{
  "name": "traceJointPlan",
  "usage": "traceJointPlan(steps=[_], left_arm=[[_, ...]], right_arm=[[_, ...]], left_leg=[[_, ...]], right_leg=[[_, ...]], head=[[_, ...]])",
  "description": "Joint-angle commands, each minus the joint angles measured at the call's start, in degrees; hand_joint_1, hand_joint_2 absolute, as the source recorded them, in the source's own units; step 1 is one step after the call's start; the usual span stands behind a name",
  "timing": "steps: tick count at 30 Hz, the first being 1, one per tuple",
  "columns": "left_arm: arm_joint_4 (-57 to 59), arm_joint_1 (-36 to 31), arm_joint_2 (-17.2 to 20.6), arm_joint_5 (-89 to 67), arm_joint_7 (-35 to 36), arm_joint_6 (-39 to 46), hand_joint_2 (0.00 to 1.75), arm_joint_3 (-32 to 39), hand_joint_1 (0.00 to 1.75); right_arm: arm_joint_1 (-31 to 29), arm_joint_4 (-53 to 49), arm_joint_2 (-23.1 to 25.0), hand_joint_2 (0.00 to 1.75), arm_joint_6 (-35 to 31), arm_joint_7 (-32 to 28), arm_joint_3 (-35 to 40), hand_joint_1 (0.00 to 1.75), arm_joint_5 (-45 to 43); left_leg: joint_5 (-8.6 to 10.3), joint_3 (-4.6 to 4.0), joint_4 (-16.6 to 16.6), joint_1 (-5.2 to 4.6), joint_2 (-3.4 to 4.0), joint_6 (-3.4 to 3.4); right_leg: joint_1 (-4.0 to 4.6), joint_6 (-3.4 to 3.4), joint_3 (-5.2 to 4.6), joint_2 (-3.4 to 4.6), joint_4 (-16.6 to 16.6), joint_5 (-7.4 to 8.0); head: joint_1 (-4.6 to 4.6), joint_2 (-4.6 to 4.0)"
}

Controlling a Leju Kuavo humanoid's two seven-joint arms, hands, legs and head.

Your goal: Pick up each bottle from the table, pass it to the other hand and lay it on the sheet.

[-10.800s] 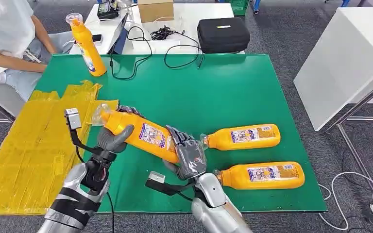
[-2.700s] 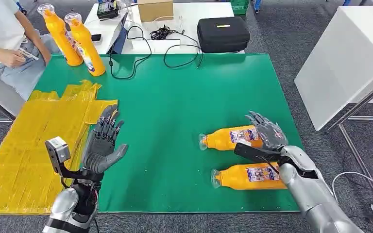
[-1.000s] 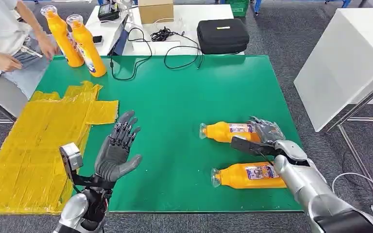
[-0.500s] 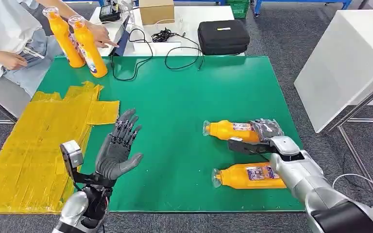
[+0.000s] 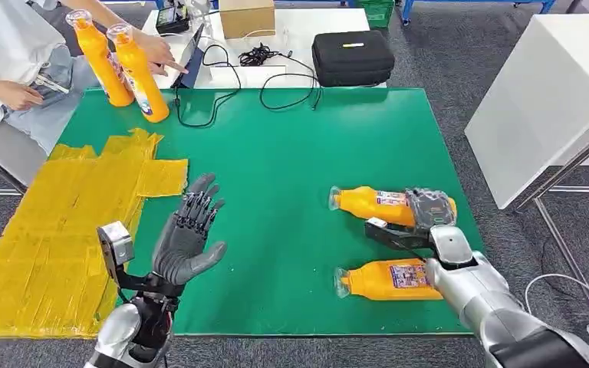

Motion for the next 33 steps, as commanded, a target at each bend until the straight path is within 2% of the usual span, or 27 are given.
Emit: traceJointPlan(steps=[1,4,16,19,25,26,28,29,30,33], left_arm=[[-1.9,2.9,-0.1,-2.6,0.2,-0.3,1.75,0.1,0.00],[-2.5,3.0,0.1,-3.5,0.3,-0.4,1.75,-0.4,0.00],[-2.5,2.9,0.1,-3.5,0.3,-0.4,1.75,-0.4,0.00],[-3.3,3.3,0.6,-4.9,0.2,-0.5,1.75,-0.9,0.00],[-3.5,1.0,1.8,-7.1,0.8,-1.1,1.75,-3.7,0.00],[-3.3,0.3,2.0,-7.6,1.1,-0.9,1.75,-4.4,0.00],[-2.4,-1.5,2.5,-7.8,1.4,-0.6,1.75,-5.6,0.00],[-1.7,-2.8,2.6,-7.4,1.2,0.3,1.75,-6.0,0.00],[-0.9,-4.7,2.8,-5.3,0.4,0.5,1.75,-6.2,0.00],[-0.3,-7.9,3.5,-3.9,1.0,0.4,1.75,-7.2,0.00]], right_arm=[[14.7,-24.5,6.9,1.75,-10.4,-7.5,-23.0,1.75,-5.3],[18.1,-32.1,8.7,1.75,-11.3,-10.8,-26.0,1.75,-8.6],[18.0,-32.1,8.7,1.75,-11.1,-10.8,-26.1,1.75,-8.6],[20.8,-37.6,11.1,1.75,-11.6,-16.7,-28.7,1.75,-14.2],[27.2,-51.3,14.7,1.75,-8.9,-22.4,-27.8,1.75,-24.4],[27.7,-52.5,15.0,1.75,-7.8,-23.6,-27.5,1.75,-27.3],[28.0,-53.8,15.3,1.75,-3.0,-26.9,-26.5,1.75,-35.0],[27.9,-54.0,15.6,1.75,1.8,-28.7,-25.8,1.75,-41.5],[27.6,-54.2,16.2,1.75,11.3,-32.0,-24.5,1.75,-51.4],[26.8,-53.0,18.4,1.75,14.4,-32.9,-18.1,1.75,-54.2]], left_leg=[[-0.15,0.21,-0.1,0.11,0.17,-0.05],[-0.16,0.08,0.0,0.11,0.02,-0.01],[-0.14,-0.10,0.0,-0.01,-0.03,0.03],[-0.22,0.02,0.0,0.03,-0.02,0.00],[-0.33,0.11,0.0,0.09,-0.05,-0.05],[-0.20,-0.12,0.0,0.04,-0.08,-0.01],[-0.30,0.02,0.0,0.08,-0.06,-0.03],[-0.18,-0.19,0.0,0.04,-0.11,0.00],[-0.20,-0.12,0.0,0.06,-0.15,-0.01],[-0.14,-0.24,0.0,0.03,-0.02,0.00]], right_leg=[[0.12,-0.08,0.14,0.11,-0.1,-0.07],[0.11,0.09,0.03,-0.02,0.0,-0.18],[0.00,0.08,-0.12,-0.07,0.0,-0.22],[0.04,0.03,0.00,-0.10,0.0,-0.29],[0.11,-0.02,0.07,-0.16,0.1,-0.42],[0.06,0.03,-0.15,-0.15,0.0,-0.30],[0.10,0.00,-0.03,-0.15,0.1,-0.39],[0.05,0.04,-0.23,-0.16,0.1,-0.28],[0.09,0.03,-0.15,-0.22,0.1,-0.31],[0.05,0.04,-0.29,-0.07,0.0,-0.21]], head=[[0.00,0.00],[0.02,0.00],[0.00,0.00],[0.00,0.00],[0.02,0.00],[0.00,0.00],[-0.02,0.00],[-0.02,0.00],[0.00,0.00],[0.02,0.00]])
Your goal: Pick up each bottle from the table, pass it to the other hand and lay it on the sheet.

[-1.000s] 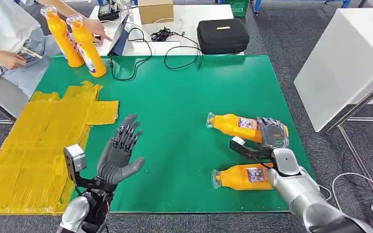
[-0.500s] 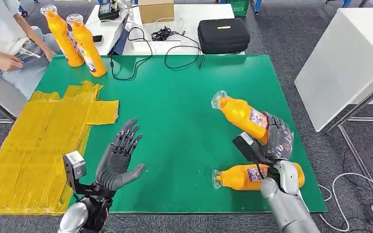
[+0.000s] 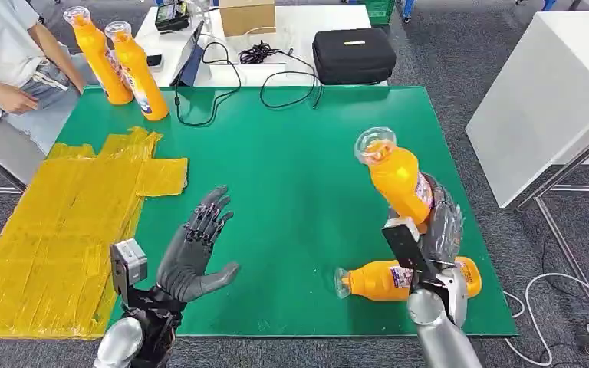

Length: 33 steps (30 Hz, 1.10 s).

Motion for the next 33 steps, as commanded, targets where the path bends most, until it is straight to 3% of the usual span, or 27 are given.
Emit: traceJointPlan(steps=[1,5,11,15,26,33], left_arm=[[4.0,-9.9,3.3,3.5,0.2,0.8,1.75,-5.0,0.00],[3.4,-10.6,3.7,4.7,-0.2,1.5,1.75,-6.2,0.00],[3.2,-11.2,4.1,5.5,-0.6,1.4,1.75,-7.0,0.00],[1.8,-11.3,3.9,4.5,-1.5,3.0,1.75,-7.2,0.00],[3.6,-13.1,3.2,3.9,-1.6,3.2,1.75,-8.8,0.00],[3.8,-13.3,3.1,3.7,-1.6,3.4,1.75,-9.0,0.00]], right_arm=[[-0.6,-4.3,5.0,1.75,17.8,-6.3,9.4,1.75,-19.9],[-2.0,-2.8,5.6,1.75,21.9,-8.2,14.7,1.75,-24.6],[-6.5,1.7,5.9,1.75,22.9,-7.9,17.6,1.75,-25.0],[-10.2,8.4,6.1,1.75,19.3,-5.7,19.1,1.75,-20.6],[-15.5,16.9,7.8,1.75,18.0,-5.1,19.6,1.75,-19.2],[-15.8,17.2,7.9,1.75,18.2,-5.1,19.5,1.75,-19.2]], left_leg=[[-0.05,0.14,0.0,0.04,0.10,-0.04],[-0.05,0.19,0.0,0.02,0.16,-0.05],[-0.07,0.25,0.0,0.05,0.21,-0.02],[-0.01,0.21,0.0,0.02,0.17,-0.02],[-0.03,0.19,0.0,0.04,0.11,-0.03],[0.01,0.13,0.0,0.01,0.05,-0.02]], right_leg=[[0.05,-0.08,0.12,0.04,0.0,-0.01],[0.03,-0.08,0.15,0.07,0.0,-0.01],[0.07,-0.05,0.18,0.12,0.0,-0.02],[0.04,-0.04,0.16,0.09,0.0,0.02],[0.04,-0.05,0.16,0.04,0.0,0.00],[0.02,-0.03,0.11,-0.01,0.0,0.01]], head=[[0.02,0.00],[0.00,0.00],[0.00,0.00],[0.02,0.00],[0.02,0.00],[0.02,0.00]])
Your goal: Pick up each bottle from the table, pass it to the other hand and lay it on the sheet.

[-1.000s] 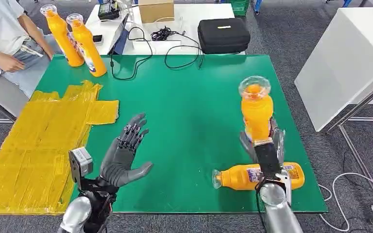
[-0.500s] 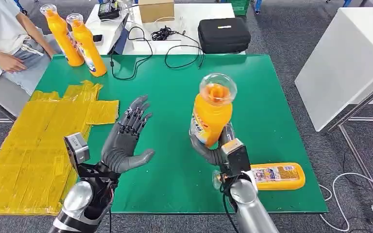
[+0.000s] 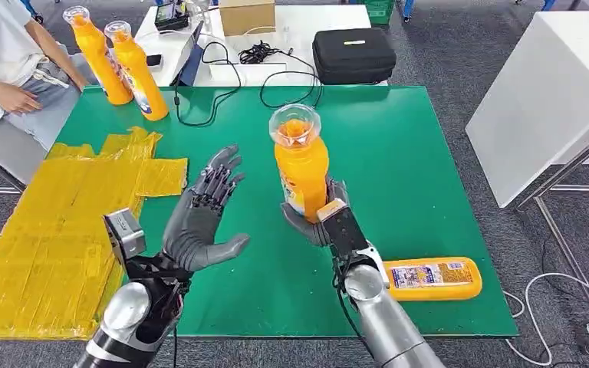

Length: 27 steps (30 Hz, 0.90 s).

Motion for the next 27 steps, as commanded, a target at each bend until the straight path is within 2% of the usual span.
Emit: traceJointPlan(steps=[1,8,15,27], left_arm=[[3.6,-2.9,1.1,-0.1,0.0,0.4,1.75,-2.5,0.00],[3.6,-2.7,0.8,-1.0,-0.4,1.7,1.75,-2.4,0.00],[5.6,-4.2,-1.4,-2.2,-0.7,2.8,1.75,-3.4,0.00],[8.1,-6.5,-2.8,-1.3,-0.2,2.5,1.75,-2.9,0.00]], right_arm=[[-4.6,7.7,0.2,1.75,-0.3,0.2,1.2,1.75,-0.1],[-4.9,7.8,0.6,1.75,-0.5,0.4,2.3,1.75,1.2],[-6.8,14.4,3.5,1.75,-3.8,2.9,10.3,1.75,10.1],[-8.6,21.3,7.1,1.75,-8.2,6.7,21.6,1.75,21.8]], left_leg=[[-0.07,0.25,0.0,0.04,0.01,-0.01],[-0.06,0.20,0.0,0.01,0.01,-0.02],[-0.09,0.27,0.0,0.07,0.06,-0.03],[-0.05,0.21,0.0,0.02,0.00,-0.01]], right_leg=[[0.05,-0.04,0.26,-0.06,-0.1,-0.06],[0.03,-0.04,0.20,-0.04,0.0,-0.06],[0.09,-0.06,0.26,0.00,-0.1,-0.05],[0.05,-0.04,0.19,-0.06,0.0,-0.07]], head=[[0.00,0.00],[0.00,0.00],[0.00,0.00],[0.00,0.00]])
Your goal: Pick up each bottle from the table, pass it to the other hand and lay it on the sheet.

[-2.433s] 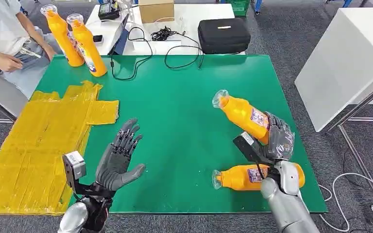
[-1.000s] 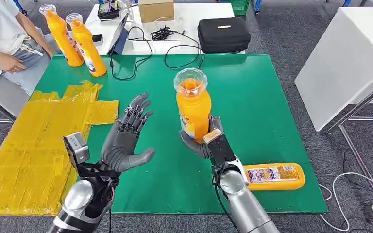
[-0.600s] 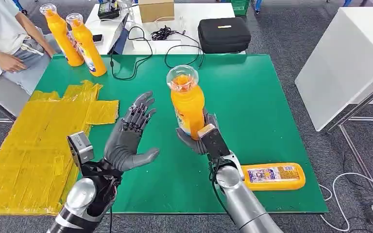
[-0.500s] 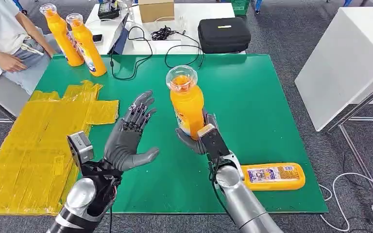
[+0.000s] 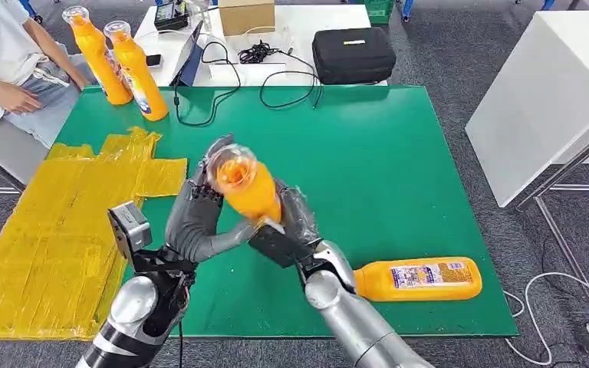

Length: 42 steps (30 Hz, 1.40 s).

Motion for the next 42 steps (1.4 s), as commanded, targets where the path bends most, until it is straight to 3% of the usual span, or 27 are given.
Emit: traceJointPlan(steps=[1,6,22,30,36,37,38,39,40,42], left_arm=[[6.5,-4.4,-1.4,0.8,0.7,-0.5,1.75,-1.9,0.00],[8.0,-4.9,-1.6,2.4,1.2,-1.5,1.75,-1.2,0.00],[9.9,-5.9,-2.1,2.2,1.3,-0.9,1.75,-1.0,0.00],[10.8,-6.0,-2.4,1.3,1.3,0.5,1.75,-0.6,0.00],[11.7,-6.1,-2.4,0.4,1.0,1.3,1.75,-0.5,0.00],[11.7,-6.1,-2.4,0.3,0.9,1.3,1.75,-0.4,0.09],[11.5,-6.0,-2.4,0.1,0.7,1.5,1.75,-0.3,0.75],[11.5,-5.9,-2.3,0.0,0.7,1.5,1.75,-0.3,1.59],[11.4,-5.9,-2.3,-0.1,0.6,1.5,1.75,-0.3,1.75],[11.2,-5.8,-2.2,-0.2,0.5,1.6,1.75,-0.1,1.75]], right_arm=[[-4.5,11.8,2.1,1.75,-1.9,2.5,11.6,1.75,5.0],[-5.0,16.1,2.4,1.75,-3.5,1.5,13.1,1.75,6.8],[-4.7,16.3,2.9,1.75,-3.6,1.6,14.2,1.75,7.7],[-4.6,16.7,2.9,1.75,-3.9,1.9,14.5,1.75,7.9],[-4.5,17.2,2.8,1.75,-4.3,2.0,14.3,1.75,7.6],[-4.5,17.3,2.8,1.75,-4.3,1.9,14.3,1.75,7.6],[-4.4,17.3,2.8,1.75,-4.4,1.9,14.1,1.75,7.5],[-4.4,17.4,2.8,1.75,-4.5,1.8,14.1,1.75,7.4],[-4.4,17.4,2.8,1.75,-4.5,1.8,14.0,1.75,7.4],[-4.2,17.6,2.7,1.75,-4.6,1.9,13.8,1.75,7.2]], left_leg=[[-0.10,0.29,0.0,0.06,-0.02,-0.02],[-0.07,0.28,0.0,0.05,-0.05,-0.01],[-0.02,0.07,0.0,0.02,-0.09,-0.01],[-0.17,0.38,0.0,0.12,-0.16,-0.02],[-0.02,0.08,0.0,0.02,-0.12,-0.01],[-0.13,0.30,0.0,0.08,-0.17,-0.02],[-0.16,0.39,0.0,0.10,-0.18,-0.02],[-0.09,0.21,0.0,0.07,-0.14,-0.01],[-0.12,0.29,0.0,0.08,-0.16,-0.02],[-0.18,0.40,0.0,0.11,-0.17,-0.03]], right_leg=[[0.08,-0.06,0.32,-0.08,0.0,-0.10],[0.07,-0.04,0.32,-0.11,-0.1,-0.08],[0.04,-0.02,0.09,-0.12,0.0,-0.04],[0.16,-0.08,0.45,-0.26,0.0,-0.20],[0.04,-0.03,0.09,-0.15,0.0,-0.06],[0.11,-0.06,0.34,-0.24,0.0,-0.17],[0.14,-0.07,0.45,-0.27,0.0,-0.20],[0.09,-0.04,0.25,-0.20,0.0,-0.12],[0.10,-0.05,0.33,-0.23,0.0,-0.16],[0.15,-0.08,0.45,-0.26,0.0,-0.22]], head=[[0.02,0.00],[0.00,0.00],[0.00,0.00],[0.00,0.00],[-0.02,0.00],[0.02,0.00],[0.00,0.00],[0.00,0.00],[0.00,0.00],[0.00,0.00]])
